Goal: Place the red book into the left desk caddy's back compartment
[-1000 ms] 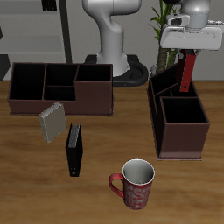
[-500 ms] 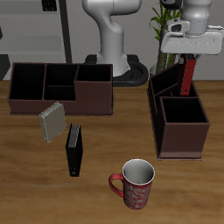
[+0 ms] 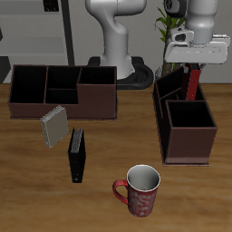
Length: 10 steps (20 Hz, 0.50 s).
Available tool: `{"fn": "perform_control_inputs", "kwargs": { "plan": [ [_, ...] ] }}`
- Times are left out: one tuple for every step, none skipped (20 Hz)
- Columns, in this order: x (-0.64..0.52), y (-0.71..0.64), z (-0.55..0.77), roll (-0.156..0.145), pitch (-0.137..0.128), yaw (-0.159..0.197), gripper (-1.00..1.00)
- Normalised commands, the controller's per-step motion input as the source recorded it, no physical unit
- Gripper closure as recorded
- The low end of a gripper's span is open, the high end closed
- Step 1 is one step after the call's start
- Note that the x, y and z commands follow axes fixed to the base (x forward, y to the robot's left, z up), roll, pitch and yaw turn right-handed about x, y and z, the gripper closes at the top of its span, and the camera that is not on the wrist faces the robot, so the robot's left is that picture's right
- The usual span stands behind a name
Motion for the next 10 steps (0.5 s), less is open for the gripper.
{"fn": "perform_control_inputs", "kwargs": {
  "plan": [
    [0.02,0.02,-0.14,0.01,0.016,0.003,1.0],
    [0.04,-0.02,-0.1,0.007,0.018,0.006,1.0],
    [0.04,0.03,-0.16,0.003,0.021,0.002,1.0],
    [0.04,0.04,-0.2,0.022,0.066,-0.037,1.0],
    [0.02,0.08,-0.09,0.027,0.009,0.013,1.0],
    [0.08,0.0,-0.03,0.001,-0.004,0.005,1.0],
    [-0.1,0.02,-0.14,0.019,0.016,-0.02,1.0],
    [-0.03,0.05,-0.08,0.026,0.007,-0.001,1.0],
    [-0.03,0.06,-0.08,0.002,0.015,-0.008,1.0],
    [-0.05,0.07,-0.11,0.022,0.019,0.001,1.0]
  ]
}}
